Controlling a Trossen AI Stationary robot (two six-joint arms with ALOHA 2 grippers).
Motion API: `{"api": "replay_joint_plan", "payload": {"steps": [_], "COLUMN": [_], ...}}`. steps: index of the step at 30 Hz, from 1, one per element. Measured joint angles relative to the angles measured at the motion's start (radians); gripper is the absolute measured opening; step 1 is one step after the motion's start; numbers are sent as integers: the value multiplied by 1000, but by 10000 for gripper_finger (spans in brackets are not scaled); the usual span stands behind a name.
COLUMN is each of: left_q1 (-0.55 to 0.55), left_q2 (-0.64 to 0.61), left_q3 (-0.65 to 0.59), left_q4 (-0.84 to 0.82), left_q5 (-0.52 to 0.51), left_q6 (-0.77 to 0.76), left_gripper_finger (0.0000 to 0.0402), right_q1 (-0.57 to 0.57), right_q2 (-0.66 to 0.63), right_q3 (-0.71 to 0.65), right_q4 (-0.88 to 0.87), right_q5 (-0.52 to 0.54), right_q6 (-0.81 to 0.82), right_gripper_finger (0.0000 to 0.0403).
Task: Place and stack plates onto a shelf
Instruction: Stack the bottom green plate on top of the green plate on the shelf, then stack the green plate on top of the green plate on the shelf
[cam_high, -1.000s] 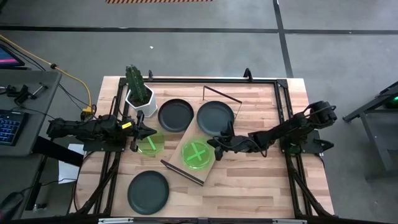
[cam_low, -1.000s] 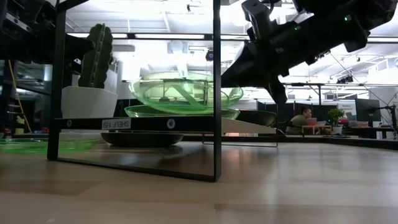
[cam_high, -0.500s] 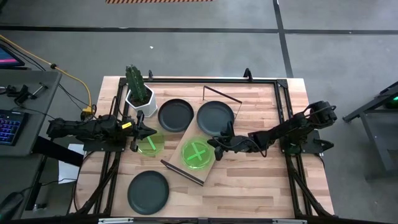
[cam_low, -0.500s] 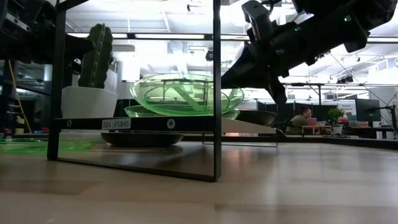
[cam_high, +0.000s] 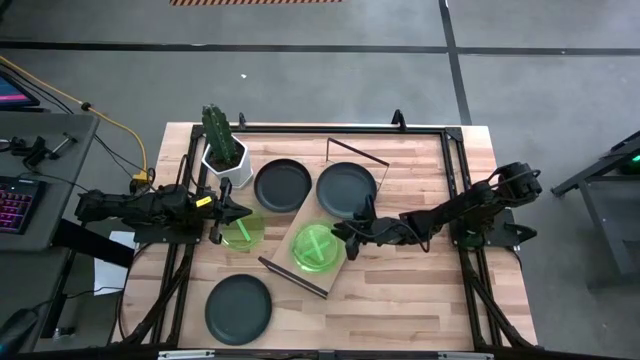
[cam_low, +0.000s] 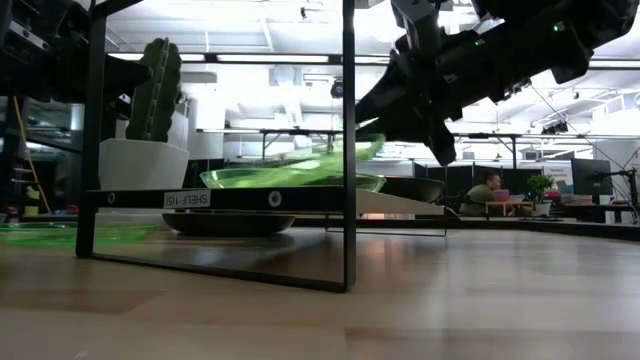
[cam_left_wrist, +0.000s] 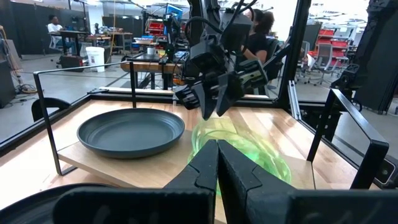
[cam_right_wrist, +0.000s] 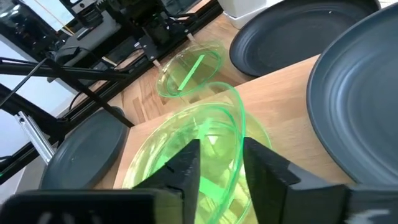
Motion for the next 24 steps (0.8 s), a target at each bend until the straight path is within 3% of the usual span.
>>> {"api": "replay_joint_plan", "payload": {"steps": [7,19,24], "left_q1": [0,0,0], "left_q2": [0,0,0], "left_q3": [0,0,0], "left_q4": [0,0,0], "left_q5": [0,0,0], "left_q6": [0,0,0], "left_gripper_finger": [0,0,0], "right_q1": [0,0,1], "right_q2": [0,-41,-101], "right_q3": [0,0,-1], "right_q4": [0,-40,-147], "right_q5": [-48,-52,-59], "right_q6": [-32,-111,-142], "right_gripper_finger": [138,140,140]}}
